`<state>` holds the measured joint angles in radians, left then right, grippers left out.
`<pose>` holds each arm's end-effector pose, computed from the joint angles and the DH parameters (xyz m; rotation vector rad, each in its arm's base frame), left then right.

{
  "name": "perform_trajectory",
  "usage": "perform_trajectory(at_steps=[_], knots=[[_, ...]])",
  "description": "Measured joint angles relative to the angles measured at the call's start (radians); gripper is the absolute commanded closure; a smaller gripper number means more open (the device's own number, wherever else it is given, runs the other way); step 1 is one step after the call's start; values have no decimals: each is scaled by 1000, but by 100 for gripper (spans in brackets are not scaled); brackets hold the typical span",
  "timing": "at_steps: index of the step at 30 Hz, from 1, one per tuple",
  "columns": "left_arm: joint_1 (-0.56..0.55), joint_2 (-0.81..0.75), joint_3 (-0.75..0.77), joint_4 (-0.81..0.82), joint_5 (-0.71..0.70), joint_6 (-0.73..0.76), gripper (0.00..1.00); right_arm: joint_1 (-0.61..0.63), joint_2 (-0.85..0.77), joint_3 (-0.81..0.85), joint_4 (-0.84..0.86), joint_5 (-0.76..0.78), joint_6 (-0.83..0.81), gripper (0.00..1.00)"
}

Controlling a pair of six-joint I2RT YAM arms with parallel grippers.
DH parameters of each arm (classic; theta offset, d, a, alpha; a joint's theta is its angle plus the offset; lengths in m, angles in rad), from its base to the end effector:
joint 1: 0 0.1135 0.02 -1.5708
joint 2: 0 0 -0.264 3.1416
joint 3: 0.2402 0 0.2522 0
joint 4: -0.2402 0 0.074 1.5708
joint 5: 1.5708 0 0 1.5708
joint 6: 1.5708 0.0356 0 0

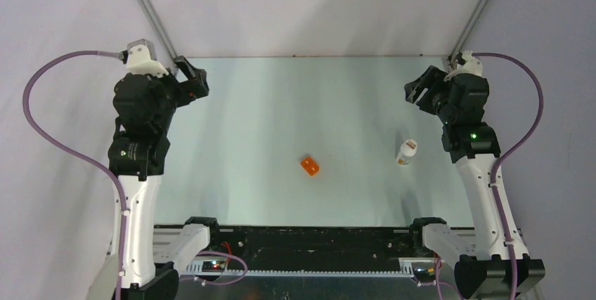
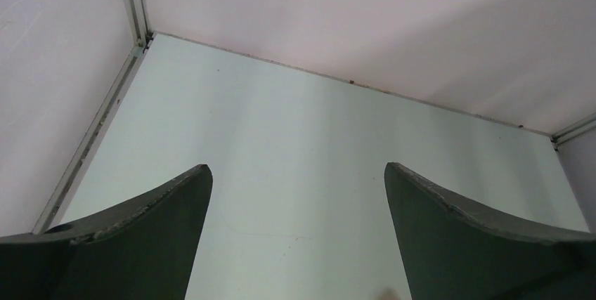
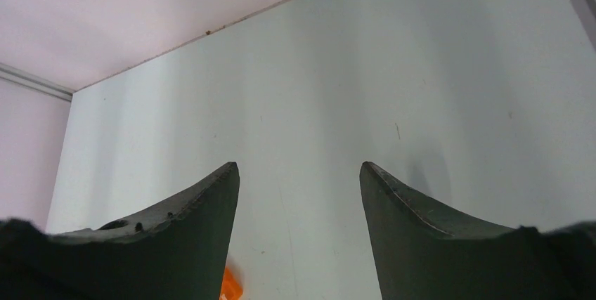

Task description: Sort the pills into containers

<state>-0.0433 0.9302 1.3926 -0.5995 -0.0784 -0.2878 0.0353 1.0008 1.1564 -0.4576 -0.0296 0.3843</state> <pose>0.1631 -0.0043 0.4732 -0.2665 1.6898 -0.1794 0.2147 0.0086 0.4004 0.3070 1.8596 0.3161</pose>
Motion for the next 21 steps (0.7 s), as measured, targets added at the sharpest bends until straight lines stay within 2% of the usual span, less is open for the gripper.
perform_trajectory(at_steps=[12, 17, 21], knots=[[0, -4, -38, 20, 12, 0, 1, 63, 10, 0, -1, -68, -19, 22], [0, -8, -63, 36, 29, -11, 1, 161, 34, 0, 1, -91, -43, 18], [0, -18, -87, 41, 33, -37, 1, 323, 55, -19, 35, -84, -58, 16]])
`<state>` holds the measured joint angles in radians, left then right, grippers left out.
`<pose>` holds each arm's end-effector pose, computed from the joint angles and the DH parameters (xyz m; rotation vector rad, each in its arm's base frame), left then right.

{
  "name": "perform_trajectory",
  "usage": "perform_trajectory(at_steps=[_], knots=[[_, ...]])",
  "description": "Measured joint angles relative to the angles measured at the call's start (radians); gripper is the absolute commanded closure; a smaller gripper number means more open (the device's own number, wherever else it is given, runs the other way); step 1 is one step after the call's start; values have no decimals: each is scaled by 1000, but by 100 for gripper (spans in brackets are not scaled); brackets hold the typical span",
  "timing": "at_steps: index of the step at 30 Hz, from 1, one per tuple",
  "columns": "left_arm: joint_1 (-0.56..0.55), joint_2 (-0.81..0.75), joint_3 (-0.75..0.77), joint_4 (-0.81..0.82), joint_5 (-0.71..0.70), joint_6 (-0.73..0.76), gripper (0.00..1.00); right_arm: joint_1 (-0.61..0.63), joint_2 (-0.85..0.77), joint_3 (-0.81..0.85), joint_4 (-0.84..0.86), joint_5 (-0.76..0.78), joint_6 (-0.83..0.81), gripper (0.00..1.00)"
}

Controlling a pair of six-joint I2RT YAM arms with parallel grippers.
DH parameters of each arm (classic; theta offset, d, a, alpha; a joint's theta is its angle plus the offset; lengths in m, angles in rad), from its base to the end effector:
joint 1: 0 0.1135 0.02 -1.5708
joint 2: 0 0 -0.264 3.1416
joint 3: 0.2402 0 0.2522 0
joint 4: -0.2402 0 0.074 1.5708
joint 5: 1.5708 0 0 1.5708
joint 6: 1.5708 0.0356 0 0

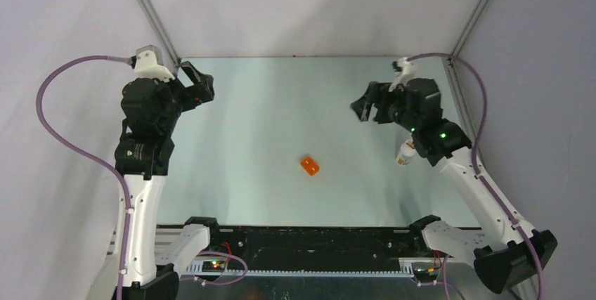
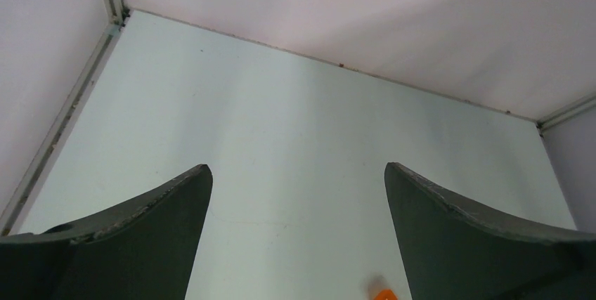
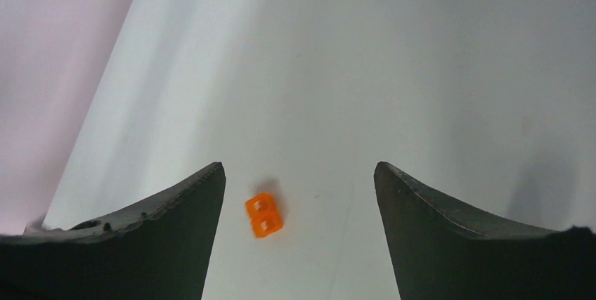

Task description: Sort the pills into containers

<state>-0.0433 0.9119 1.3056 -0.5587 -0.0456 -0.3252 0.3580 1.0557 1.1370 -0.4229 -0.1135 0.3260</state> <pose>0.1696 -0.0057 0.4536 -0.2778 1.7189 -0.2312 0.2161 0.0852 0.3863 -0.1094 1.9484 0.5659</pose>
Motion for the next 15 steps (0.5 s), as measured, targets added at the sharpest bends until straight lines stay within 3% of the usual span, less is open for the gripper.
perform_trajectory(at_steps=[7, 15], knots=[[1, -33, -33, 4, 104, 3, 1, 268, 84, -61, 43, 64, -9, 12], [1, -59, -159, 46, 232, -27, 0, 505, 294, -94, 48, 137, -29, 11]])
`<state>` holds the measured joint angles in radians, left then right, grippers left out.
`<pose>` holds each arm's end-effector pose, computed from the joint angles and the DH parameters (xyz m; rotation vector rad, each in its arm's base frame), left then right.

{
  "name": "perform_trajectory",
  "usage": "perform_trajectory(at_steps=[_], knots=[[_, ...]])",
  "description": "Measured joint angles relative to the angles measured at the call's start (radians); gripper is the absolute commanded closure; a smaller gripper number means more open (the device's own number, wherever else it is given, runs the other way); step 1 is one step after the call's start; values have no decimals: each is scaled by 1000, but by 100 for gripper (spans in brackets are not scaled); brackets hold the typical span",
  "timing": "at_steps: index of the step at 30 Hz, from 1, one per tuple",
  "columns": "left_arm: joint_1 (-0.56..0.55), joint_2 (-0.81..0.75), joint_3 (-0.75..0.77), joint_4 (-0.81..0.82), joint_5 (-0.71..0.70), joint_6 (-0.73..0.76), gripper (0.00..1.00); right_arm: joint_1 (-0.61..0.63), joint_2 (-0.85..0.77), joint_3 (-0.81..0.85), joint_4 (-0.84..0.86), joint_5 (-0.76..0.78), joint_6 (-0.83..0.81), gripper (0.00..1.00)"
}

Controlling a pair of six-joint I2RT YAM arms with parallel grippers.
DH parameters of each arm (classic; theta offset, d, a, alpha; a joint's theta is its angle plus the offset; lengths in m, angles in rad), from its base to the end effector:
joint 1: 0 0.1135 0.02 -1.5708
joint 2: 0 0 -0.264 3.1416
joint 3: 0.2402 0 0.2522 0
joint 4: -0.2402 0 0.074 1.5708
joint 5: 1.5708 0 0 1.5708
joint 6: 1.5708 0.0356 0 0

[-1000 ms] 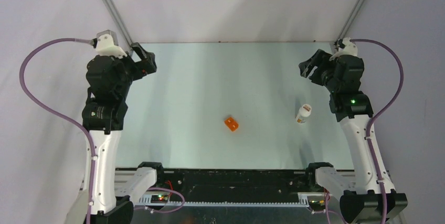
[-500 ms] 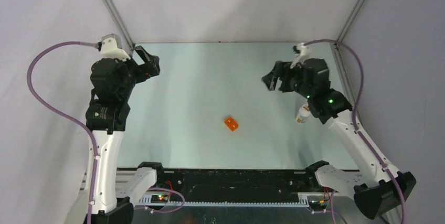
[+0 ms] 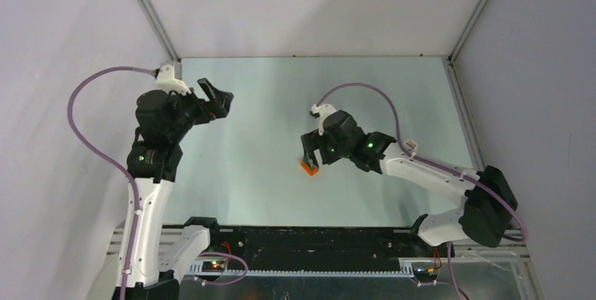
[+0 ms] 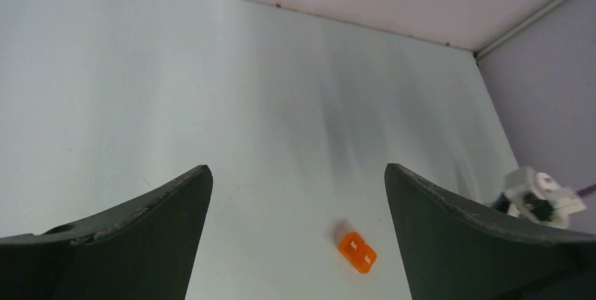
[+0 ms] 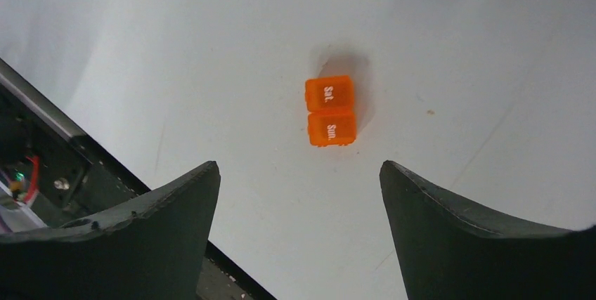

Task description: Sort the pills into containers

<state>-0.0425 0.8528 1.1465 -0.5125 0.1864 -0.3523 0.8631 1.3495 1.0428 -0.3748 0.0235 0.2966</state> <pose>0.1694 -0.0138 0.4170 -0.1446 1.8023 -0.4489 0.1949 0.2265 0.2853 -0.6361 2.2320 0.5831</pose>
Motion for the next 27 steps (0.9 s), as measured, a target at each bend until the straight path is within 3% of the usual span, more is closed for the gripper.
perform_trajectory(at_steps=[6, 13, 27], knots=[[0, 0, -114, 26, 63, -78, 1, 88, 134, -2, 0, 69, -4, 14], [0, 15, -134, 34, 107, -132, 2, 151, 270, -2, 29, 150, -8, 18], [0, 21, -183, 66, 145, -200, 2, 156, 423, 9, 52, 221, -7, 30]])
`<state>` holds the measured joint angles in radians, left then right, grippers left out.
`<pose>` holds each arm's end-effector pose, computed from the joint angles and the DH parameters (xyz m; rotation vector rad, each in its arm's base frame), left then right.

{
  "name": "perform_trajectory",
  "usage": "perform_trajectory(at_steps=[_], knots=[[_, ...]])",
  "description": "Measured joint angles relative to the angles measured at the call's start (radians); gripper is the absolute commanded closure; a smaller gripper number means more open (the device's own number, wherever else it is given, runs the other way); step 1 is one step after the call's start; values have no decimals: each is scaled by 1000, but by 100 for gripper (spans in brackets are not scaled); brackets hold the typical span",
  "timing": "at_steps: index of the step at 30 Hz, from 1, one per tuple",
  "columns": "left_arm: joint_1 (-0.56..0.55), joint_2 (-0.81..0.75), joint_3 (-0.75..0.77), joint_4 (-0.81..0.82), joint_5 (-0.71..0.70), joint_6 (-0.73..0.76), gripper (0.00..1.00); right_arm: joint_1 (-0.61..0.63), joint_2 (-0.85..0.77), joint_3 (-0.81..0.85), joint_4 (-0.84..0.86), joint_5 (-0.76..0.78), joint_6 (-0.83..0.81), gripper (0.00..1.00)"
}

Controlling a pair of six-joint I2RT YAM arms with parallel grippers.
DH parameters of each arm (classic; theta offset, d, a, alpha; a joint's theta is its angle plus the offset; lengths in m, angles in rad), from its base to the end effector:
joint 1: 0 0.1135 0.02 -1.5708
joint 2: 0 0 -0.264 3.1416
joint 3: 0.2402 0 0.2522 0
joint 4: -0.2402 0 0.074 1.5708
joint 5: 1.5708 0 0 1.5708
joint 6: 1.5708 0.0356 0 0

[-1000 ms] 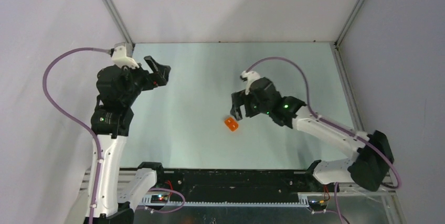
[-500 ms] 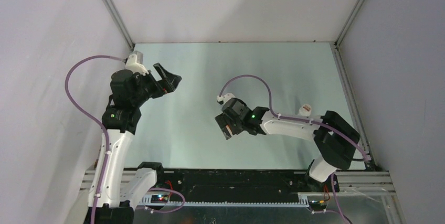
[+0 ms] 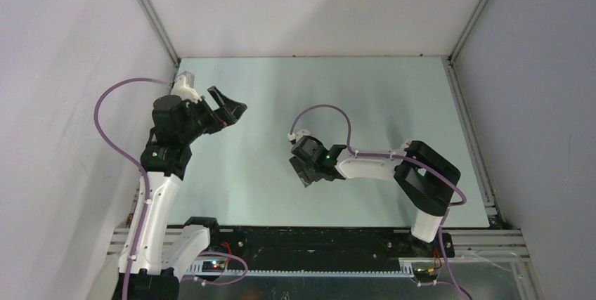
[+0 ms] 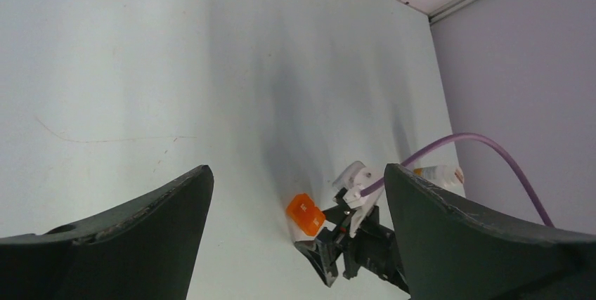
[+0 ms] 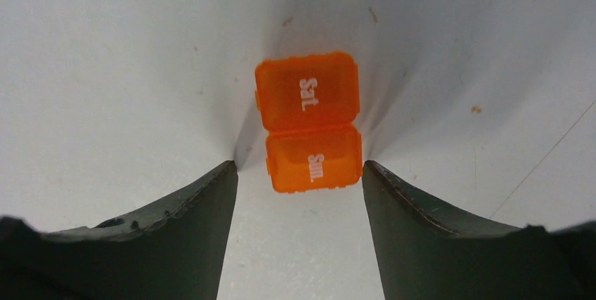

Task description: Sort the pills into containers

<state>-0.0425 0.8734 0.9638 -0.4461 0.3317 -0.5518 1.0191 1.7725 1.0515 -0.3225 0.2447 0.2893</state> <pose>0.1893 -0.0197 0.3602 -0.2729 1.9538 -0.7125 0.1914 0.2945 0.1617 -0.8385 2.4343 0.1716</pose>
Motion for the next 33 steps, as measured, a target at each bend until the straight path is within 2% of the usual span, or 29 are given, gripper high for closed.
perform_trajectory(at_steps=[7, 11, 13, 18, 20, 29, 33], knots=[[0, 0, -4, 20, 29, -34, 3, -13, 23, 28, 7, -2, -49, 30], [0, 2, -24, 47, 53, -56, 3, -45, 36, 45, 6, -39, -79, 35], [-1, 3, -35, 60, 63, -66, 3, -63, 37, 49, -2, -55, -94, 39], [-1, 6, -53, 83, 70, -82, 3, -89, 37, 53, -19, -95, -138, 61], [-2, 8, -68, 95, 73, -95, 3, -89, 37, 55, -21, -101, -154, 66], [-22, 19, -184, 149, 93, -150, 4, -92, 27, 56, -16, -166, -158, 68], [-56, 39, -234, 190, 120, -187, 5, -99, -29, 56, -6, -233, -132, 67]])
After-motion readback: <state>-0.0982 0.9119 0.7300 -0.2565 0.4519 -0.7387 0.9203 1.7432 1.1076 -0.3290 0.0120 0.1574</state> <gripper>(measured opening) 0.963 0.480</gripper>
